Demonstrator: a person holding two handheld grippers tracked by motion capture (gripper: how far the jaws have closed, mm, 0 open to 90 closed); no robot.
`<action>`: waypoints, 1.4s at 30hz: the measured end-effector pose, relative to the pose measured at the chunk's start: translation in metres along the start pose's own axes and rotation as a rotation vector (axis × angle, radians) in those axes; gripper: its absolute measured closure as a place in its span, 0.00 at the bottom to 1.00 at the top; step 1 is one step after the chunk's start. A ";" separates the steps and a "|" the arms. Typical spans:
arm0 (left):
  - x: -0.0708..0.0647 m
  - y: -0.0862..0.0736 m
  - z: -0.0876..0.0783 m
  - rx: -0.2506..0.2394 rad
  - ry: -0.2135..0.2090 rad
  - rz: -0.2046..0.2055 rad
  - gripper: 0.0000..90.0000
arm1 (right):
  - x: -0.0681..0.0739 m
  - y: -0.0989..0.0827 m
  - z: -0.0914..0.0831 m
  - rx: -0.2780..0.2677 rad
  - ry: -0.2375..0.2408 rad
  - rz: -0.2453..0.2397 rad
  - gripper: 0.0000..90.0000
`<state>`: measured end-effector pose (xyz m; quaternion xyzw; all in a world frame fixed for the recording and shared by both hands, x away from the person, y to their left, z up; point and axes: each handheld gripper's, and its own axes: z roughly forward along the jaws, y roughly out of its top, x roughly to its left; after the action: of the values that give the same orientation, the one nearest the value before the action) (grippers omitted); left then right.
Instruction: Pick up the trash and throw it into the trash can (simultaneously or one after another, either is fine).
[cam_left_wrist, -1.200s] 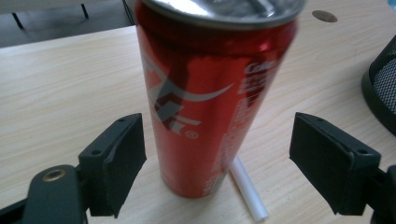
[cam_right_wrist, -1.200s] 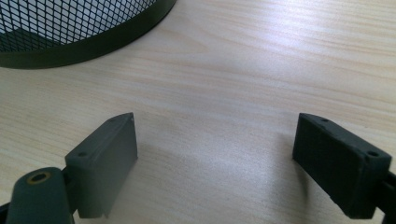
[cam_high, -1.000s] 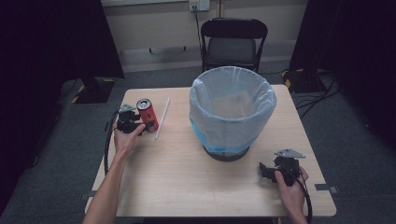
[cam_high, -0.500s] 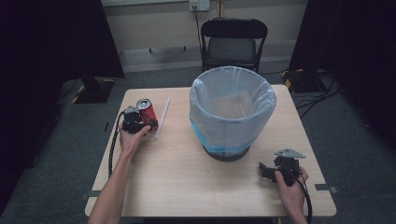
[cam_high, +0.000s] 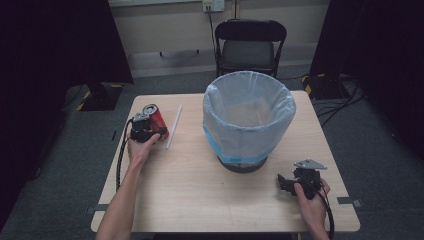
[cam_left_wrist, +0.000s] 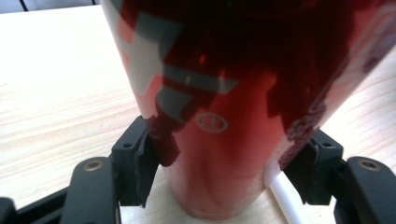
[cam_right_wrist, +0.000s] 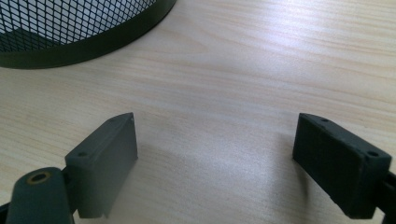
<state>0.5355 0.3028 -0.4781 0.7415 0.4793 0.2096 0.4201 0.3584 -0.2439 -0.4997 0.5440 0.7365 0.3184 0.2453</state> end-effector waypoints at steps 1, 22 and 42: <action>0.000 0.001 -0.001 -0.006 0.002 0.002 0.38 | 0.000 0.000 0.000 0.000 0.000 0.000 0.14; -0.010 0.011 -0.022 -0.023 -0.063 -0.001 0.38 | 0.000 0.000 0.000 0.000 0.000 0.000 0.14; -0.019 0.024 -0.054 -0.094 -0.073 0.018 0.38 | 0.000 0.000 0.000 0.000 0.000 0.000 0.14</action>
<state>0.5010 0.3042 -0.4268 0.7323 0.4466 0.2086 0.4698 0.3584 -0.2440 -0.4997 0.5439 0.7367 0.3185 0.2452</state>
